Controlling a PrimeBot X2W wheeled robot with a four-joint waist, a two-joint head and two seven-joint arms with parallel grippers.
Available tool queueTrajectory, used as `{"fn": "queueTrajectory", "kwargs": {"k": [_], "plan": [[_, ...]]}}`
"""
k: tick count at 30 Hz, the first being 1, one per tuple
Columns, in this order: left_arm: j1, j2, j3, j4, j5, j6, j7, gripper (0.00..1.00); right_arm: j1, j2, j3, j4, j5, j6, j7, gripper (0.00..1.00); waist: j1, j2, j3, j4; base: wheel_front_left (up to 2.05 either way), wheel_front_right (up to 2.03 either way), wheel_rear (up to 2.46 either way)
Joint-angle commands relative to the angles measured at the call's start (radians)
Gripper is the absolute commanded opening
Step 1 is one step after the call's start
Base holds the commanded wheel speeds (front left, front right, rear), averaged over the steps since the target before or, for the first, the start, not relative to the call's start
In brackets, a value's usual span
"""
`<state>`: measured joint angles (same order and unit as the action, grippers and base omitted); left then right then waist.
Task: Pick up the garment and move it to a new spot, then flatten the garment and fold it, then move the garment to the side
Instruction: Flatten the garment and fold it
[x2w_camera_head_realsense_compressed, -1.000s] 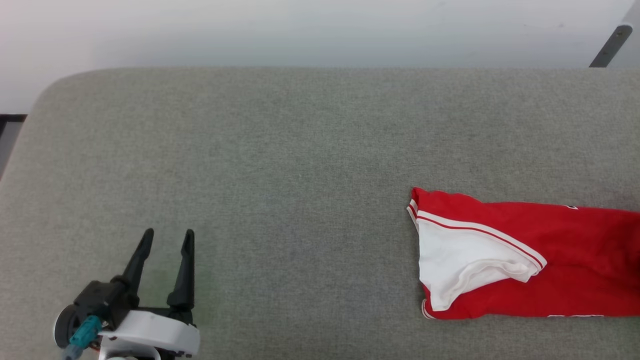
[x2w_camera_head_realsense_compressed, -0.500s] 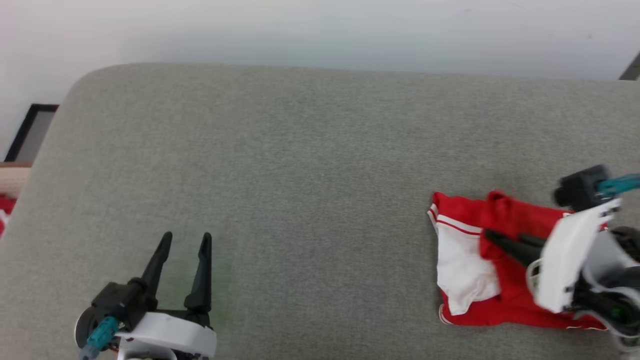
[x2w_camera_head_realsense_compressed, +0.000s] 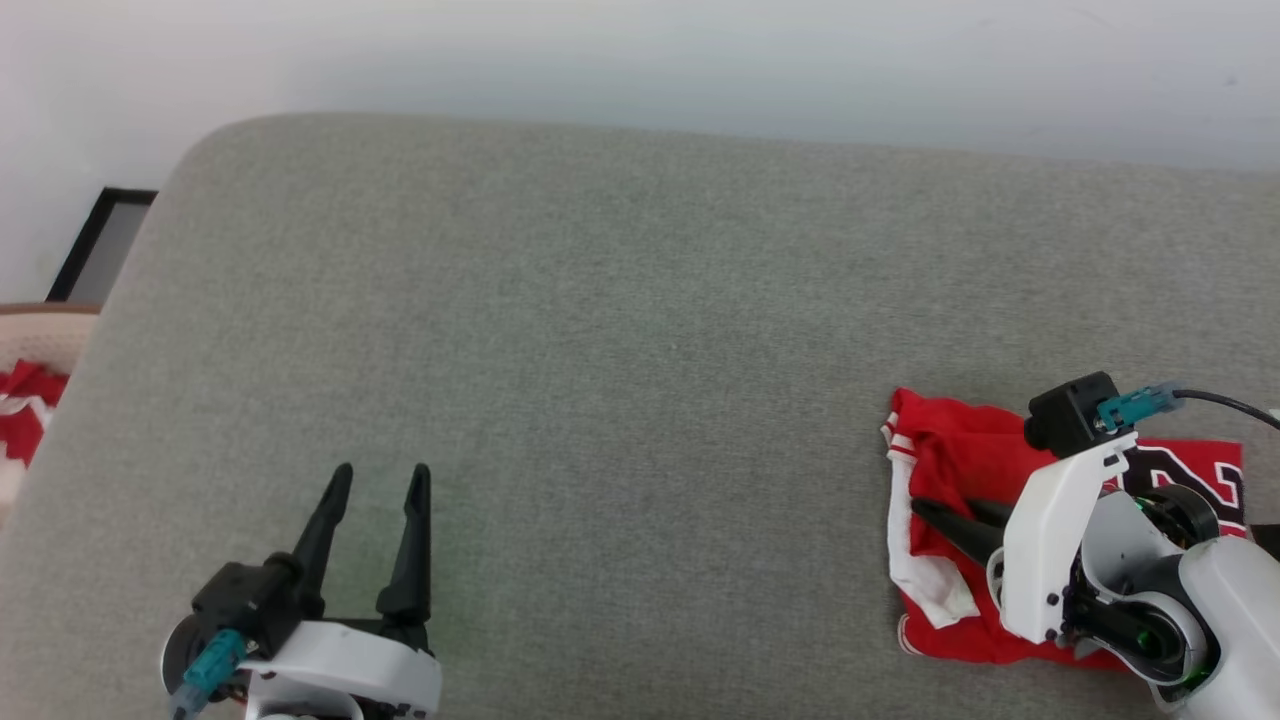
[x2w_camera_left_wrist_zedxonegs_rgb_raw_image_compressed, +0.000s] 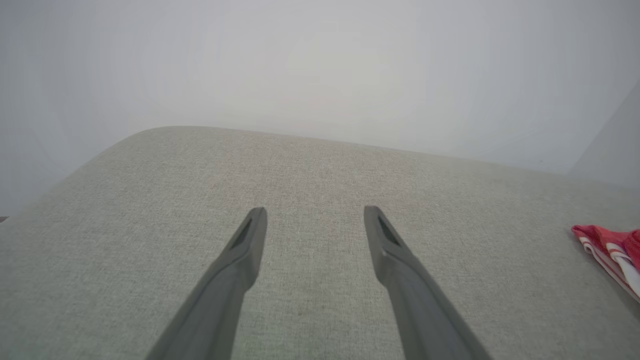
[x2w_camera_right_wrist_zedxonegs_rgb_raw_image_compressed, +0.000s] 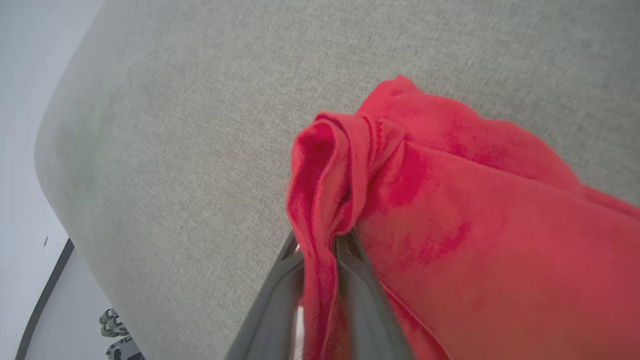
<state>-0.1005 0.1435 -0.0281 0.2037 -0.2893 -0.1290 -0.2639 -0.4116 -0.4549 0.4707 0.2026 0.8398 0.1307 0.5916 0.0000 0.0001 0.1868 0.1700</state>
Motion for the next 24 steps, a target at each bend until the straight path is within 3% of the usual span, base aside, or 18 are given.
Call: {"fn": "queueTrajectory", "kwargs": {"k": [1, 2, 11, 24], "plan": [[0.007, 0.000, 0.003, 0.001, -0.001, -0.002, 0.000, 1.00, -0.011, 0.003, 0.004, 0.001, 0.005, 0.000, -0.015, 0.85, 0.0000, -0.0001, -0.008, -0.010, 0.00, 0.00, 0.00], [0.010, 0.001, 0.004, 0.002, -0.001, -0.002, 0.000, 1.00, -0.014, 0.002, 0.004, 0.004, 0.015, 0.000, -0.028, 1.00, 0.0000, -0.0001, -0.013, -0.016, 0.00, 0.00, 0.00], [0.022, 0.017, -0.016, 0.028, -0.016, -0.002, 0.000, 1.00, -0.006, -0.069, 0.008, -0.017, 0.082, 0.000, -0.191, 1.00, 0.0000, -0.0001, -0.052, -0.088, 0.00, 0.00, 0.00], [0.019, 0.026, -0.064, 0.115, -0.050, -0.002, 0.000, 1.00, 0.020, -0.131, 0.009, 0.187, 0.068, 0.000, -0.654, 1.00, 0.0000, -0.0001, -0.098, -0.174, 0.00, 0.00, 0.00]]}}
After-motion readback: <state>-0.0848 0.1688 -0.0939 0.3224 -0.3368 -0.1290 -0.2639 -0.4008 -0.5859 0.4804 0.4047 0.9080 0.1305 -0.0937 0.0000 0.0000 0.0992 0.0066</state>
